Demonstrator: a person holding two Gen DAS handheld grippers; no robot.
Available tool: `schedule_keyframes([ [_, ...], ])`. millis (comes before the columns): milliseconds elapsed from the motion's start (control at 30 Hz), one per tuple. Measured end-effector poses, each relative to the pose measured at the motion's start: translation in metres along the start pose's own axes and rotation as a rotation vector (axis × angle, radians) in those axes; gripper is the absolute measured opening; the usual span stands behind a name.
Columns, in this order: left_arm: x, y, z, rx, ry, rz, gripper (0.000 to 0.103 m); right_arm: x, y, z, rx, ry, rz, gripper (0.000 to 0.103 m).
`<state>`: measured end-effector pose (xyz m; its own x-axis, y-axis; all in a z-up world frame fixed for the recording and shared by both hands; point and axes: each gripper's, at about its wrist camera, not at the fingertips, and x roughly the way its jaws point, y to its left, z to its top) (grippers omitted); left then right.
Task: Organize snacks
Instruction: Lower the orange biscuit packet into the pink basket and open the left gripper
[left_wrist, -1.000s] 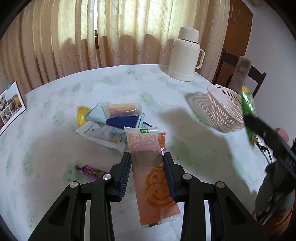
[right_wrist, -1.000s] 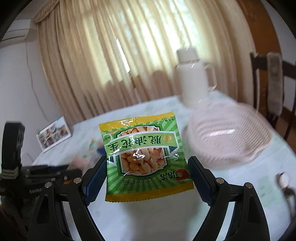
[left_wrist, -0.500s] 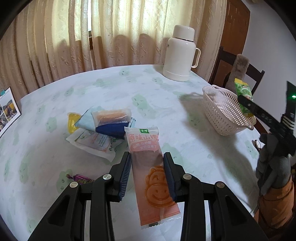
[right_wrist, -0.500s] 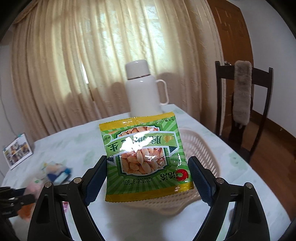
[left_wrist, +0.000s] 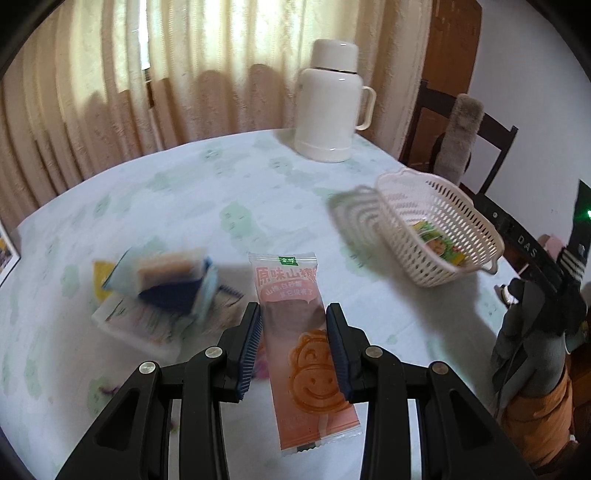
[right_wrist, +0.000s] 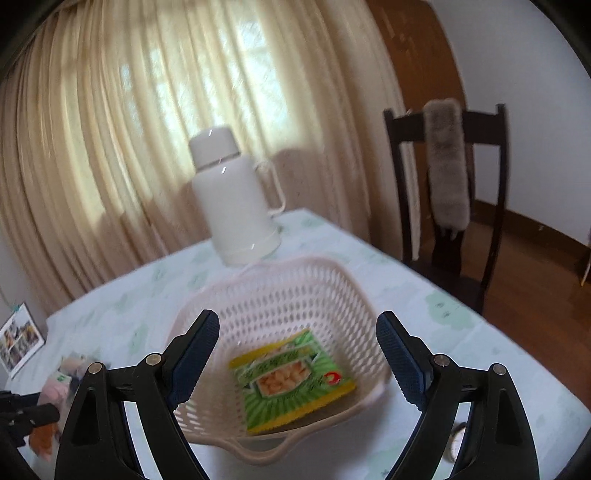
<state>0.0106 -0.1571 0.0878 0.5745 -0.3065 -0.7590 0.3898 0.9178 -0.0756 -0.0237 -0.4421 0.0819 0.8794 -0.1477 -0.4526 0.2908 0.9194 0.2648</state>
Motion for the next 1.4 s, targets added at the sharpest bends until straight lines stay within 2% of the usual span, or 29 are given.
schedule_keyframes([
  [67,0.006,-0.010,0.010,0.011,-0.004,-0.027,0.033,-0.008,-0.006,0.001,0.023,-0.048,-0.040,0.087],
  [167,0.018,-0.026,0.024,0.030,-0.009,-0.059,0.033,-0.012,-0.016,0.001,0.063,-0.075,-0.073,0.087],
  [367,0.041,-0.063,0.051,0.074,-0.018,-0.128,0.033,-0.003,-0.028,0.000,0.095,-0.035,-0.167,0.087],
  [567,0.063,-0.090,0.075,0.100,-0.027,-0.182,0.033,-0.002,-0.033,0.000,0.114,-0.029,-0.180,0.087],
  [833,0.084,-0.111,0.086,0.108,-0.024,-0.225,0.033,0.000,-0.034,-0.001,0.113,-0.023,-0.189,0.087],
  [900,0.087,-0.111,0.085,0.101,-0.013,-0.225,0.037,0.001,-0.035,-0.001,0.119,-0.020,-0.186,0.087],
  [967,0.085,-0.107,0.084,0.085,-0.012,-0.217,0.048,0.000,-0.035,-0.002,0.122,-0.022,-0.184,0.087],
  [1033,0.083,-0.102,0.083,0.074,-0.017,-0.198,0.051,0.001,-0.035,-0.002,0.120,-0.025,-0.180,0.087],
  [1100,0.081,-0.095,0.082,0.061,-0.014,-0.172,0.060,0.001,-0.034,-0.002,0.115,-0.025,-0.173,0.087],
  [1133,0.081,-0.091,0.081,0.050,-0.010,-0.163,0.068,0.001,-0.033,-0.002,0.113,-0.024,-0.171,0.087],
  [1167,0.080,-0.086,0.080,0.033,-0.009,-0.157,0.070,0.001,-0.033,-0.002,0.110,-0.024,-0.169,0.087],
  [1400,0.069,-0.061,0.069,0.000,-0.028,-0.063,0.073,-0.006,-0.025,-0.002,0.083,-0.068,-0.158,0.087],
])
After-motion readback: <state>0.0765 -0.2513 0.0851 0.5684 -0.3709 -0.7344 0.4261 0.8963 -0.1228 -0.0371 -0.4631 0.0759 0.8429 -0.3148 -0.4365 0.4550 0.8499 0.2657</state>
